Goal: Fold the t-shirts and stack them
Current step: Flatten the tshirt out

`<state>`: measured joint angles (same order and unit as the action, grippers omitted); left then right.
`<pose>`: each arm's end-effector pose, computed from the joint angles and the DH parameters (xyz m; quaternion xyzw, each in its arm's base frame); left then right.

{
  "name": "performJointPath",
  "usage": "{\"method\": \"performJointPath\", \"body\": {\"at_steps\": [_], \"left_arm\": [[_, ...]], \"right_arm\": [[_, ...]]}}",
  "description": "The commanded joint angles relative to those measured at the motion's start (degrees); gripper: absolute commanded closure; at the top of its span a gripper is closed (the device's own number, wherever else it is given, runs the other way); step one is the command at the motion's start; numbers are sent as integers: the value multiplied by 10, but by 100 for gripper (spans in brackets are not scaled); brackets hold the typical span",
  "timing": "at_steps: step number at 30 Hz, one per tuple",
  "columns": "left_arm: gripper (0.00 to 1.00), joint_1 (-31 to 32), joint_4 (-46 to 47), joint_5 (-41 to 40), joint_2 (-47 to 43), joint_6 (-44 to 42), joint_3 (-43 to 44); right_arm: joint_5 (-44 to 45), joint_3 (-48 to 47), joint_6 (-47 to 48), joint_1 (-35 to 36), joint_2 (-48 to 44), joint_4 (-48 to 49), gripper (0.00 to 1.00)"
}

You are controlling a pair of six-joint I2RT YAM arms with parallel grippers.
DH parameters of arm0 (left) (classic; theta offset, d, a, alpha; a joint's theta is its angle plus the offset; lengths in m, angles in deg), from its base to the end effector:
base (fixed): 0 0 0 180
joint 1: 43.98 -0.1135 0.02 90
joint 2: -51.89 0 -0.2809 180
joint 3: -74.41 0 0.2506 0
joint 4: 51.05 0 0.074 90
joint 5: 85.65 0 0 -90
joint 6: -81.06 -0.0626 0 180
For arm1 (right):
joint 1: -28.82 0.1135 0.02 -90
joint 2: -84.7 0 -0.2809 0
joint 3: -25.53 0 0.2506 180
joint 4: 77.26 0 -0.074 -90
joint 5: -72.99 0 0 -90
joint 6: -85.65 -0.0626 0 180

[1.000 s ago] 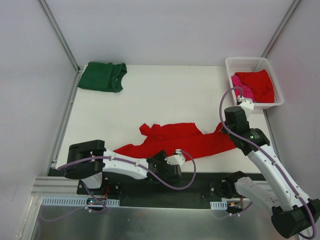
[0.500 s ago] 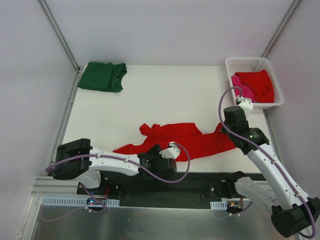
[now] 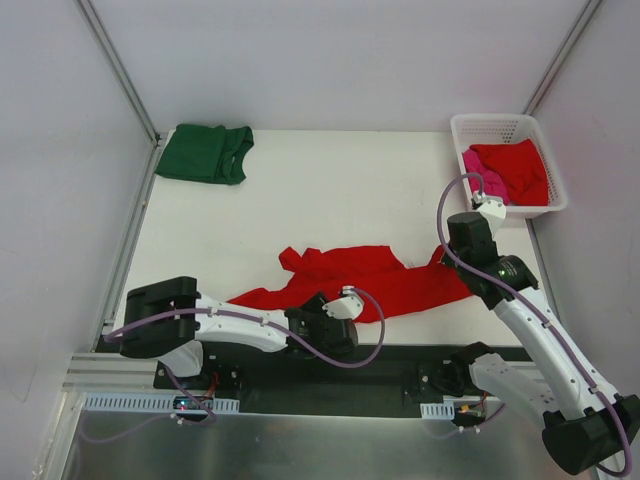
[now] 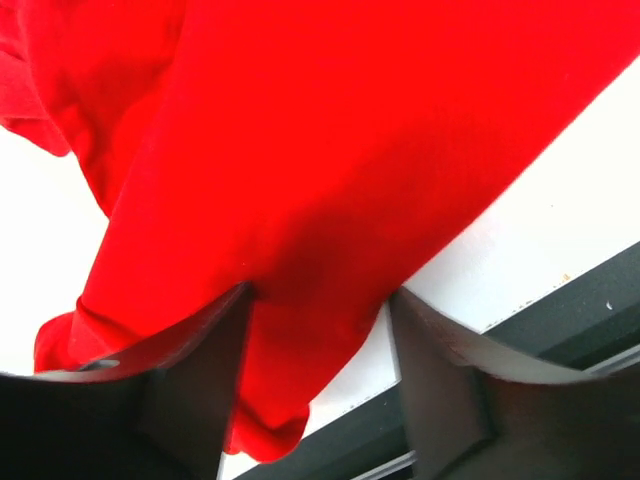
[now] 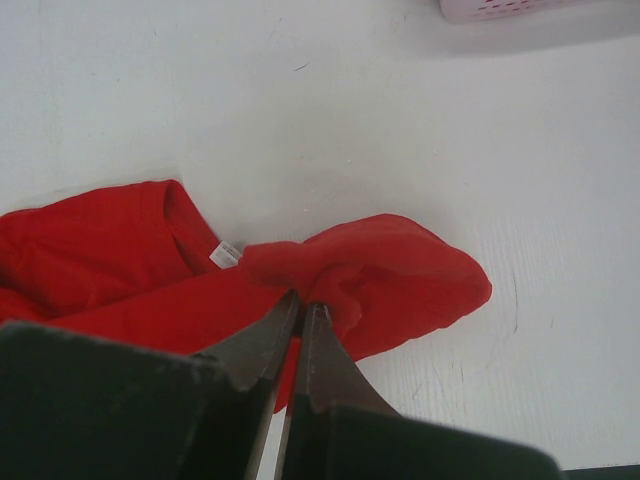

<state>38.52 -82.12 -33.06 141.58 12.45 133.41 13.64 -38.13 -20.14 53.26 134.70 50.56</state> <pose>0.0759 -0.2851 0.1575 0.3996 0.8308 0.0098 0.3873 0.1798 0.0467 0.3082 0.0489 0.8749 -0.0795 0.4752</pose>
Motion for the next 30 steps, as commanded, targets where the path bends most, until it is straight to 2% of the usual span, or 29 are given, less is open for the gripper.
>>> {"method": "performJointPath", "body": {"at_steps": [1,2,3,4,9,18,24,30], "left_arm": [[58,-1,-6,-1,31,-5,14],[66,-1,-7,-1,31,-6,16],[89,-1,-7,-1,31,-6,17],[100,-1,-7,-4,29,-6,18],[100,-1,-10,-2,-13,-13,14],[100,-25,-81,28,-201,-36,41],[100,-71,-103,30,-216,-81,47],[100,-153,-100,64,-208,-133,44]], "right_arm": [[5,0,1,-3,-2,11,99],[5,-1,1,-2,-3,10,99],[7,0,2,-3,-3,9,99],[8,0,1,-3,-3,10,99],[5,0,1,-3,0,9,99],[-8,0,-3,-3,14,21,99],[-16,-2,-4,-3,15,25,99],[-2,-3,1,-2,0,14,99]]}}
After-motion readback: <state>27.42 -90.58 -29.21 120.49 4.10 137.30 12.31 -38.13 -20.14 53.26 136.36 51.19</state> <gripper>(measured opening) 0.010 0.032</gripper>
